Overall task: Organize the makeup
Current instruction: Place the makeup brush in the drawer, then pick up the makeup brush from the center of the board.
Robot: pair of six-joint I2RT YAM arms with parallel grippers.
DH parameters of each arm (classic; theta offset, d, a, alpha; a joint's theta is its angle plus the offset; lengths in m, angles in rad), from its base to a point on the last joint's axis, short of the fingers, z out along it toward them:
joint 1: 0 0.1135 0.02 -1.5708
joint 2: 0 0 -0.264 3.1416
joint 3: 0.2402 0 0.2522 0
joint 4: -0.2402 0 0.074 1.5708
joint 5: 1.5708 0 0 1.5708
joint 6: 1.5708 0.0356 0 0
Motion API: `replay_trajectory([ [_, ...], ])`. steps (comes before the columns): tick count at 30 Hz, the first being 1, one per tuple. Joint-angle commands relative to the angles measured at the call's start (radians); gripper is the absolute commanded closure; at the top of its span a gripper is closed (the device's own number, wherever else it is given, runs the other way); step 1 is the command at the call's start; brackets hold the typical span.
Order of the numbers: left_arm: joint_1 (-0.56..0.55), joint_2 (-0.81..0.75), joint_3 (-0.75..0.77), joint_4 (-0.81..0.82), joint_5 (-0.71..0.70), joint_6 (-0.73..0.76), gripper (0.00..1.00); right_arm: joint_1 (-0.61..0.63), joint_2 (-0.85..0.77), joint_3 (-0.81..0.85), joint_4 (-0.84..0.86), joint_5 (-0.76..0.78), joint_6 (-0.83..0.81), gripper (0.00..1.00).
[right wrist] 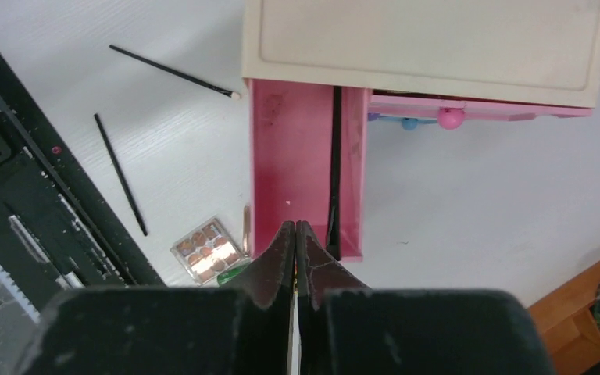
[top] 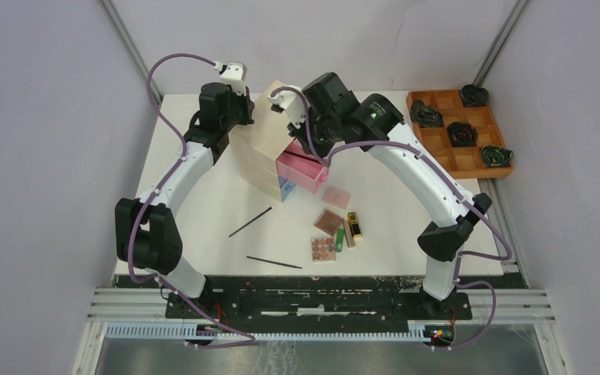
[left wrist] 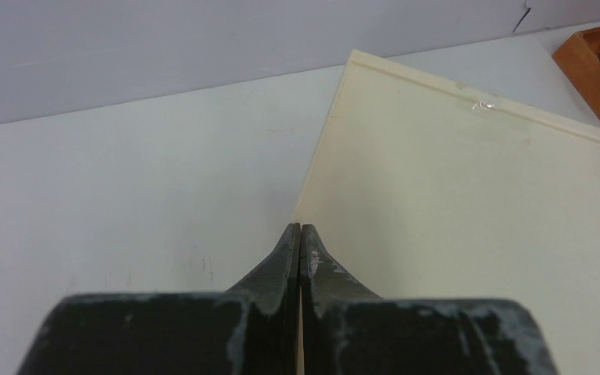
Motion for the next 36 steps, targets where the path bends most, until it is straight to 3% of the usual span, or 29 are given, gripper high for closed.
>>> replay_trajectory([
  [1,0.019,0.082,-0.061,-0.303,-0.035,-0.011,0.97,0.055,-0.06,-0.095,0.042,-0.05,0.019,0.95],
  [7,0.018,0.078,-0.064,-0.304,-0.044,-0.007,0.97,0.223,-0.042,-0.172,0.085,-0.027,-0.025,0.64],
  [9,0.019,0.075,-0.067,-0.303,-0.05,-0.008,0.97,0.249,-0.014,-0.183,0.103,-0.056,-0.035,0.6],
  [18,0.02,0.071,-0.074,-0.291,-0.052,-0.015,0.97,0.256,0.044,-0.463,0.405,-0.221,-0.11,0.55],
  [36,0.02,0.066,-0.077,-0.292,-0.047,-0.012,0.97,0.242,0.404,-0.268,0.464,-0.142,-0.254,0.53],
])
